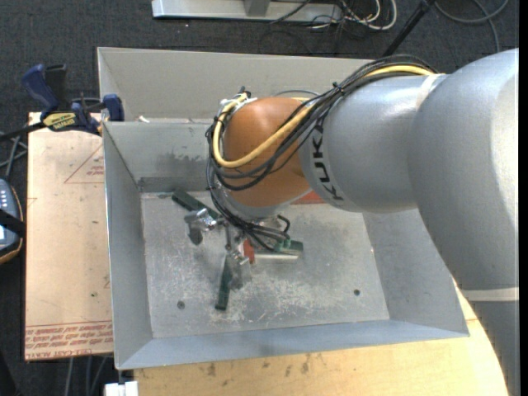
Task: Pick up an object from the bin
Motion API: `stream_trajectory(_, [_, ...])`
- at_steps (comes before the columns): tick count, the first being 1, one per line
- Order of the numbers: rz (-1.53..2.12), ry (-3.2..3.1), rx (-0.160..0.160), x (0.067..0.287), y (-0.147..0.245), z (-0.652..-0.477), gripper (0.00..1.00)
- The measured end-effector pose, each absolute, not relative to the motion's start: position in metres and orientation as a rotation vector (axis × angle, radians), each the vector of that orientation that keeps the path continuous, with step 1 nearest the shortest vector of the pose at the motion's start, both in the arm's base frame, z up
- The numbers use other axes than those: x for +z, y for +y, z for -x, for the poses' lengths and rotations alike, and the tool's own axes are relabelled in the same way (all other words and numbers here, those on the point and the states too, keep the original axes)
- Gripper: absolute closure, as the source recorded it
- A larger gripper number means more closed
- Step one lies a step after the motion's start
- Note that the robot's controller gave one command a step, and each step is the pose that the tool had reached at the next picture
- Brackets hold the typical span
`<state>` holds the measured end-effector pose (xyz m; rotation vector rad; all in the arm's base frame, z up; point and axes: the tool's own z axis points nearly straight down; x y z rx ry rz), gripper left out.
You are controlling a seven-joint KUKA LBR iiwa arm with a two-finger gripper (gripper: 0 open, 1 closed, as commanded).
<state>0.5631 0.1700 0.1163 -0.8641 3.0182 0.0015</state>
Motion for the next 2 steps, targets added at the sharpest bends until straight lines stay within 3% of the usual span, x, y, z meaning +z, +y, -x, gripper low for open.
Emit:
stream_trajectory(1, [0.892,3.012,0.002,0.099,0.172,-0.569,0.00])
stream_trajectory(2, [1.256,2.880,0.002,0.070,0.151,-0.536,1.00])
